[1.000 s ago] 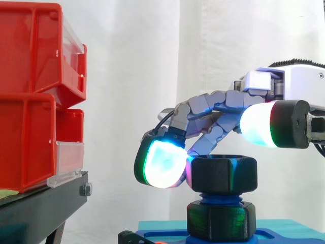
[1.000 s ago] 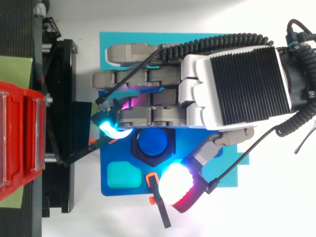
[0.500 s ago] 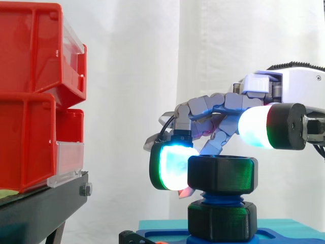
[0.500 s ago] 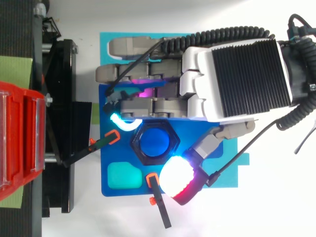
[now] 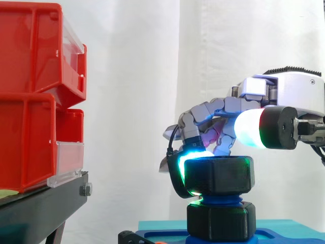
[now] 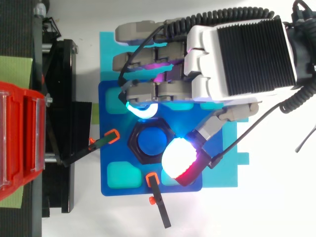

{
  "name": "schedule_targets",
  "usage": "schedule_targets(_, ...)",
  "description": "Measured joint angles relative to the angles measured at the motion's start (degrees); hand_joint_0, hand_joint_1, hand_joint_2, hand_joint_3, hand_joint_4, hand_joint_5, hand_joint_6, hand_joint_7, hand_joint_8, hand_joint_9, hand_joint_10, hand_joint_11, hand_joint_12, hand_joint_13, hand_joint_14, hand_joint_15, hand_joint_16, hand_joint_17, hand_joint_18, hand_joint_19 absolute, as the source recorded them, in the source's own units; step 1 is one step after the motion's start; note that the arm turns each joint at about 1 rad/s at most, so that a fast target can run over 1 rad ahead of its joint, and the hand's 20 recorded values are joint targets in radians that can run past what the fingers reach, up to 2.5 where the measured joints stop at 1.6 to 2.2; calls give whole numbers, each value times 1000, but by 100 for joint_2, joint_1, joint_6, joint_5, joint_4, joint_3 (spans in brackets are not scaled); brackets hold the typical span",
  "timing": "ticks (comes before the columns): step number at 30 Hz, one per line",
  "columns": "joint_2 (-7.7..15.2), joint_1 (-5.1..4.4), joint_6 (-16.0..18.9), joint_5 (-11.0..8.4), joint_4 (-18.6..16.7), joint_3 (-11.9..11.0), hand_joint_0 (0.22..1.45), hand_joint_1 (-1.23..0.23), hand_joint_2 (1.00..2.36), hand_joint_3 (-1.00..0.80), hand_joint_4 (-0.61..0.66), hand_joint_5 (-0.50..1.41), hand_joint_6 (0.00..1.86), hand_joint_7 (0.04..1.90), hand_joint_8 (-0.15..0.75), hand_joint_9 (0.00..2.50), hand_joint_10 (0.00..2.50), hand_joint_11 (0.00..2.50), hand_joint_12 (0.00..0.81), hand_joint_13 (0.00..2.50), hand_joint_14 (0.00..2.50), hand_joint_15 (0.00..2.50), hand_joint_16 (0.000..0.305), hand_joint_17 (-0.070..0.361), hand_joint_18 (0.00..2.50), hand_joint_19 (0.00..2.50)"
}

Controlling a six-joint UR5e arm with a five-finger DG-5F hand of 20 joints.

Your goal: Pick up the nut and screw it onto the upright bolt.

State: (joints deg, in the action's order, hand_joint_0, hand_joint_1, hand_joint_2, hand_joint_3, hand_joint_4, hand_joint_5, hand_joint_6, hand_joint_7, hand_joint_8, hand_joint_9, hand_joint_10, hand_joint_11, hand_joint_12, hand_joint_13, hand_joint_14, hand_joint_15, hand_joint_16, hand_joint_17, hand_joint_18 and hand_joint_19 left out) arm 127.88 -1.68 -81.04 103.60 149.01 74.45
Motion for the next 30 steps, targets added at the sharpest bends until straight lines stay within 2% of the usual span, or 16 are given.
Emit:
schedule_targets(5,0,79,-1,69,-3,0,528,-202,1000,-500,129,83,538,1411,207,1317,0,0,159,800,0,0,10,22,386,0)
schedule_targets(11,0,206,-7,256,-56,-6,521,-190,1000,-500,106,75,501,1466,221,1294,0,0,165,771,0,0,12,26,361,0)
schedule_targets(15,0,269,-2,411,-192,-29,514,-177,1000,-500,161,32,504,1295,224,1230,0,0,180,721,0,0,15,34,302,0)
schedule_targets(20,0,302,0,529,-259,-158,511,-172,1000,-500,228,-9,505,1104,221,1189,0,0,192,702,0,0,20,45,284,0)
schedule_targets(23,0,303,-1,554,-285,-213,508,-169,1000,-500,253,-38,504,955,216,1145,0,0,202,694,0,0,21,48,293,0)
schedule_targets(30,1,249,-30,532,-294,-234,500,-161,1000,-500,202,-72,503,762,197,1051,0,0,213,620,0,0,25,56,239,0)
